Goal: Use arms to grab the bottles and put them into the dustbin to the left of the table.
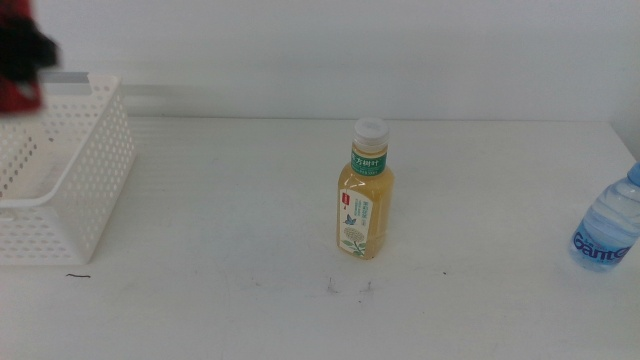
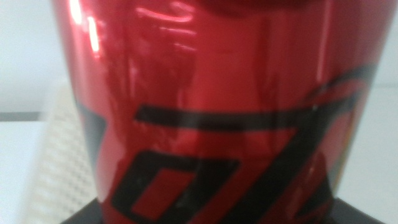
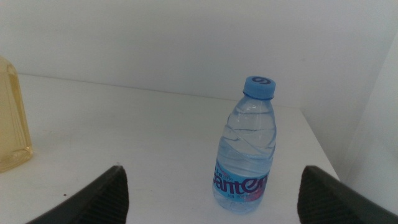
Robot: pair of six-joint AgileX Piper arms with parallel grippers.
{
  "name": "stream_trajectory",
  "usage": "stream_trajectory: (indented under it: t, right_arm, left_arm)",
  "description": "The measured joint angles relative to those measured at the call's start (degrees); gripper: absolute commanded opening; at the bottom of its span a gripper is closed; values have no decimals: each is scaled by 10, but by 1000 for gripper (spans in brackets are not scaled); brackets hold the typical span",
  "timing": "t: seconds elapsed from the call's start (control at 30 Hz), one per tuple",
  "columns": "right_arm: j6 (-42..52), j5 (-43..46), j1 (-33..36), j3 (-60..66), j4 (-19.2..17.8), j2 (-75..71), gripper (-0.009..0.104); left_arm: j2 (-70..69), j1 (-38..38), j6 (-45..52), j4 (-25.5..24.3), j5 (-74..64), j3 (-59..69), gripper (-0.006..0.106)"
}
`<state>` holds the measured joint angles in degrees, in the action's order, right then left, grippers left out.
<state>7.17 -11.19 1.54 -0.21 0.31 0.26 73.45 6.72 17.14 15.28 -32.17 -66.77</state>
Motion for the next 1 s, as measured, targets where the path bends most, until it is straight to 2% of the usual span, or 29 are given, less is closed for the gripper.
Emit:
stream_trajectory:
  t: [0.17, 0.37, 0.6, 1.0]
  right_arm:
    - [0, 0, 0, 0, 0, 0, 87]
    - [0, 0, 0, 0, 0, 0, 87]
    - [0, 0, 0, 0, 0, 0, 87]
    - [0, 0, 0, 0, 0, 0, 87]
  left_arm:
    - [60, 75, 32, 23, -105, -136, -2]
    - [174, 96, 40, 20, -187, -226, -2]
    - [275, 98, 40, -16, -191, -238, -2]
    - [395, 98, 49, -35, -183, -239, 1]
